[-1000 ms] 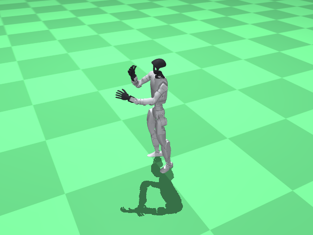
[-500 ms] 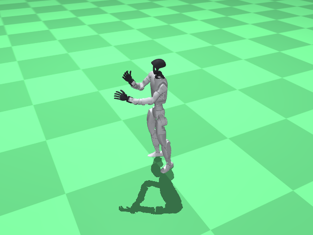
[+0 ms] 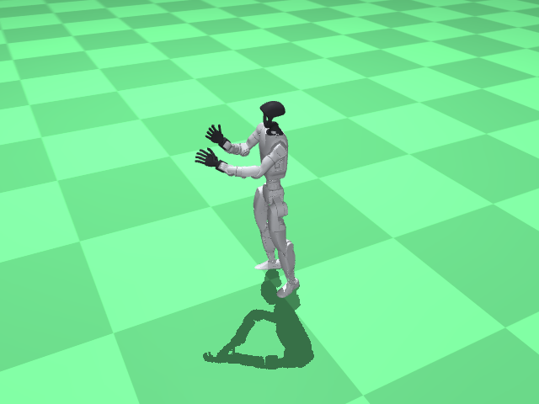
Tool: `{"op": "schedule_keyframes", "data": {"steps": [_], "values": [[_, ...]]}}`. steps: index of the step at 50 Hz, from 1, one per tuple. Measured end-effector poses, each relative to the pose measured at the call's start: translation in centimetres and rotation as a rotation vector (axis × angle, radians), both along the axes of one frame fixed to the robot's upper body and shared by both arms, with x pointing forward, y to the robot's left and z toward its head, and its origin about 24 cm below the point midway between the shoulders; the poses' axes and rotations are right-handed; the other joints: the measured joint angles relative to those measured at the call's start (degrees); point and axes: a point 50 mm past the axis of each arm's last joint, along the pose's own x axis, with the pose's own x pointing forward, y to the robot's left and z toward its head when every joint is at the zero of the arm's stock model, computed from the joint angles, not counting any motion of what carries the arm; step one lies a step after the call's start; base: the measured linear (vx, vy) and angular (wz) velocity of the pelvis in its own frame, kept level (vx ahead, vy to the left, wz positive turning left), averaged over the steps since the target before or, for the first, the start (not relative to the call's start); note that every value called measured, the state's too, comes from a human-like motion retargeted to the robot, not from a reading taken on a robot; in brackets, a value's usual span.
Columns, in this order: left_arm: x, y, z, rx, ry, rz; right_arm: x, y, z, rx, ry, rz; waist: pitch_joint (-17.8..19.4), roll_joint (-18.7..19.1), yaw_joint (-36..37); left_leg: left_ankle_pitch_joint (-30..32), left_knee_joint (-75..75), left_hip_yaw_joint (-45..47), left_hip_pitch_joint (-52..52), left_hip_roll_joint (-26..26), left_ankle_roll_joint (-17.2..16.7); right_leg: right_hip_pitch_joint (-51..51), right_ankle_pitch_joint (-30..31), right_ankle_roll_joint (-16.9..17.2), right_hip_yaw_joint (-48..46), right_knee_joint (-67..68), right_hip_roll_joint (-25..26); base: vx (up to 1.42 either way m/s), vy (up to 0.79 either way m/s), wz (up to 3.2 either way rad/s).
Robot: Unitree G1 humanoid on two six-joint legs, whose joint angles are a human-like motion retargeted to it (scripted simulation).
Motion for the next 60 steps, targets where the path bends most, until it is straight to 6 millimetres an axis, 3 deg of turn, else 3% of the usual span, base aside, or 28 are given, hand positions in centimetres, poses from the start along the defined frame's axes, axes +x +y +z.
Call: {"op": "schedule_keyframes", "data": {"steps": [3, 6, 10, 12, 14, 16, 18, 20, 22, 23, 25, 26, 29, 31, 34, 36, 38, 40, 42, 45, 47, 48, 50, 53, 55, 58, 60], "values": [[-0.2, 0.3, -0.4, -0.019, 0.028, -0.018, -4.4, -0.9, 5.8, 0.116, -0.31, 0.086, -0.2, 0.3, -0.5, 0.1, -0.2, 0.0, -0.2, -0.2, 0.3, -0.2, 0.1, 0.1, 0.0, -0.2, -0.1, 0.0, 0.0, 0.0], [-0.2, 0.3, -1.1, 0.006, 0.064, -0.033, -10.0, -1.7, 10.8, 0.187, -0.657, 0.1, -0.9, 0.2, -0.9, 0.2, -0.3, -0.1, -0.5, -0.5, 0.6, -0.4, 0.2, 0.1, 0.0, -0.5, -0.3, 0.0, 0.0, 0.0], [-0.2, 0.1, -0.9, -0.011, 0.069, -0.046, -16.7, -2.8, 13.3, 0.315, -1.014, 0.127, -1.2, -0.1, -0.8, 0.2, -0.3, -0.2, -0.8, -0.7, 0.6, -0.5, 0.1, 0.1, 0.0, -0.6, -0.6, 0.0, 0.0, 0.0], [-0.2, 0.0, -0.5, -0.026, 0.053, -0.05, -17.4, -3.1, 13.3, 0.326, -1.07, 0.083, -1.1, -0.1, -0.7, 0.1, -0.2, -0.2, -0.7, -0.7, 0.6, -0.5, 0.0, 0.1, 0.0, -0.5, -0.6, 0.0, 0.0, 0.0], [-0.3, -0.3, -0.1, -0.025, 0.031, -0.055, -16.1, -3.0, 12.8, 0.291, -1.009, 0.013, -0.9, -0.2, -0.5, 0.1, -0.2, -0.2, -0.5, -0.7, 0.5, -0.3, -0.1, 0.2, 0.0, -0.4, -0.6, 0.0, 0.0, 0.0], [-0.3, -0.5, 0.2, -0.023, 0.014, -0.054, -12.7, -2.2, 11.3, 0.208, -0.821, -0.031, -0.6, -0.3, -0.2, 0.0, -0.1, -0.1, -0.2, -0.6, 0.4, -0.2, -0.1, 0.2, 0.1, -0.1, -0.6, 0.0, 0.0, 0.0], [-0.3, -0.7, 0.3, -0.03, 0.01, -0.04, -7.8, -1.1, 8.1, 0.083, -0.522, -0.037, -0.4, -0.2, 0.1, -0.1, -0.1, 0.0, 0.1, -0.5, 0.2, 0.0, -0.2, 0.1, 0.2, 0.1, -0.5, 0.0, 0.0, 0.0], [-0.2, -0.7, 0.3, -0.04, 0.015, -0.019, -2.9, -0.1, 3.4, -0.069, -0.199, -0.025, -0.3, 0.0, 0.3, -0.2, -0.1, 0.2, 0.3, -0.3, 0.1, 0.1, -0.2, -0.1, 0.2, 0.2, -0.3, 0.0, 0.0, 0.0], [-0.2, -0.6, 0.3, -0.045, 0.019, -0.009, -0.6, 0.5, 0.0, -0.149, -0.011, 0.002, -0.2, 0.3, 0.3, -0.2, -0.1, 0.3, 0.4, -0.2, -0.1, 0.1, -0.3, -0.2, 0.3, 0.3, -0.2, 0.0, 0.0, 0.0], [-0.3, -0.6, 0.2, -0.048, 0.017, -0.011, -0.6, 0.7, -0.6, -0.14, 0.013, 0.02, -0.3, 0.4, 0.2, -0.2, -0.1, 0.3, 0.4, -0.2, -0.1, 0.0, -0.2, -0.1, 0.3, 0.3, -0.2, 0.0, 0.0, 0.0], [-0.5, -0.5, 0.0, -0.056, 0.017, -0.022, -2.2, 0.7, 0.9, -0.05, -0.075, 0.075, -0.5, 0.7, 0.0, -0.2, -0.1, 0.3, 0.2, -0.2, 0.0, -0.1, -0.2, 0.1, 0.3, 0.2, -0.2, 0.0, 0.0, 0.0], [-0.5, -0.3, -0.1, -0.057, 0.025, -0.028, -3.8, 0.6, 3.1, 0.0, -0.189, 0.111, -0.6, 0.7, -0.3, -0.1, -0.2, 0.2, 0.1, -0.3, 0.2, -0.2, -0.1, 0.1, 0.2, 0.2, -0.2, 0.0, 0.0, 0.0], [-0.6, -0.1, -1.0, -0.039, 0.069, -0.045, -9.6, -0.3, 9.1, 0.116, -0.575, 0.18, -1.5, 0.8, -0.9, 0.0, -0.3, 0.0, -0.2, -0.5, 0.6, -0.4, 0.0, 0.3, 0.1, -0.1, -0.4, 0.0, 0.0, 0.0], [-0.6, -0.1, -1.4, -0.02, 0.092, -0.059, -13.9, -1.1, 11.8, 0.196, -0.826, 0.208, -2.1, 0.7, -1.1, 0.1, -0.4, -0.2, -0.5, -0.6, 0.8, -0.5, 0.0, 0.3, 0.0, -0.3, -0.5, 0.0, 0.0, 0.0], [-0.6, -0.4, -1.2, -0.021, 0.092, -0.078, -18.9, -2.4, 13.1, 0.323, -1.09, 0.263, -2.5, 0.4, -1.1, 0.1, -0.3, -0.4, -0.9, -0.7, 0.8, -0.6, 0.0, 0.3, -0.3, -0.5, -0.6, 0.0, 0.0, 0.0], [-0.6, -0.6, -0.8, -0.032, 0.071, -0.088, -20.2, -3.1, 12.8, 0.37, -1.165, 0.255, -2.5, 0.2, -1.1, 0.1, -0.2, -0.6, -0.9, -0.7, 0.7, -0.5, 0.0, 0.3, -0.4, -0.5, -0.7, 0.0, 0.0, 0.0], [-0.7, -0.9, -0.1, -0.041, 0.04, -0.095, -19.5, -3.3, 12.3, 0.364, -1.131, 0.206, -2.1, 0.0, -1.0, 0.1, -0.2, -0.7, -0.8, -0.7, 0.6, -0.3, -0.1, 0.3, -0.5, -0.4, -0.7, 0.0, 0.0, 0.0], [-0.8, -1.1, 0.4, -0.046, 0.015, -0.097, -16.6, -2.8, 11.2, 0.287, -0.962, 0.162, -1.7, -0.1, -0.7, 0.0, -0.1, -0.7, -0.5, -0.6, 0.5, -0.1, -0.2, 0.3, -0.5, -0.2, -0.7, 0.0, 0.0, 0.0], [-0.8, -1.4, 0.6, -0.047, 0.002, -0.088, -11.4, -1.2, 8.8, 0.12, -0.671, 0.107, -1.4, -0.1, -0.4, -0.1, 0.0, -0.6, -0.2, -0.5, 0.2, 0.1, -0.3, 0.2, -0.5, 0.0, -0.5, 0.0, 0.0, 0.0], [-0.7, -1.5, 0.5, -0.045, 0.005, -0.057, -2.9, 0.8, 2.6, -0.232, -0.22, -0.029, -1.0, 0.3, 0.1, -0.2, 0.0, -0.2, 0.3, -0.2, -0.1, 0.3, -0.3, 0.0, -0.2, 0.3, -0.3, 0.0, 0.0, 0.0], [-0.7, -1.5, 0.6, -0.042, 0.0, -0.046, -0.9, 1.0, 0.4, -0.322, -0.109, -0.074, -0.7, 0.7, 0.3, -0.3, 0.0, -0.1, 0.5, -0.1, -0.2, 0.3, -0.3, 0.0, -0.1, 0.4, -0.2, 0.0, 0.0, 0.0], [-0.8, -1.4, 0.6, -0.041, -0.007, -0.049, -1.3, 0.9, 0.5, -0.295, -0.125, -0.07, -0.7, 0.8, 0.3, -0.3, 0.0, 0.0, 0.4, -0.1, -0.3, 0.3, -0.2, 0.2, 0.0, 0.3, -0.2, 0.0, 0.0, 0.0], [-1.0, -1.3, 0.7, -0.039, -0.014, -0.068, -4.1, 0.5, 3.0, -0.162, -0.272, -0.002, -0.4, 0.9, 0.3, -0.2, -0.1, 0.0, 0.3, -0.2, -0.1, 0.1, -0.1, 0.5, 0.0, 0.3, -0.2, 0.0, 0.0, 0.0], [-1.1, -1.0, 0.0, -0.039, 0.026, -0.093, -10.4, -0.7, 8.3, -0.002, -0.63, 0.124, -0.9, 0.8, 0.1, 0.0, -0.2, -0.2, -0.1, -0.4, 0.3, -0.1, 0.0, 0.6, -0.1, -0.1, -0.3, 0.0, 0.0, 0.0], [-1.0, -0.9, -0.4, -0.027, 0.053, -0.102, -14.7, -1.8, 10.7, 0.091, -0.867, 0.164, -1.4, 0.5, 0.0, 0.1, -0.3, -0.4, -0.4, -0.5, 0.5, -0.2, 0.1, 0.5, -0.3, -0.4, -0.4, 0.0, 0.0, 0.0], [-0.9, -1.1, -0.3, -0.036, 0.062, -0.11, -19.7, -3.4, 11.8, 0.268, -1.119, 0.238, -1.7, -0.1, 0.1, 0.3, -0.4, -0.7, -0.9, -0.7, 0.6, -0.4, 0.1, 0.4, -0.5, -0.6, -0.6, 0.0, 0.0, 0.0], [-0.9, -1.2, 0.2, -0.057, 0.046, -0.115, -21.4, -4.4, 11.6, 0.37, -1.209, 0.251, -1.8, -0.4, 0.2, 0.3, -0.3, -0.8, -1.0, -0.7, 0.6, -0.5, 0.1, 0.4, -0.7, -0.6, -0.7, 0.0, 0.0, 0.0]]}}
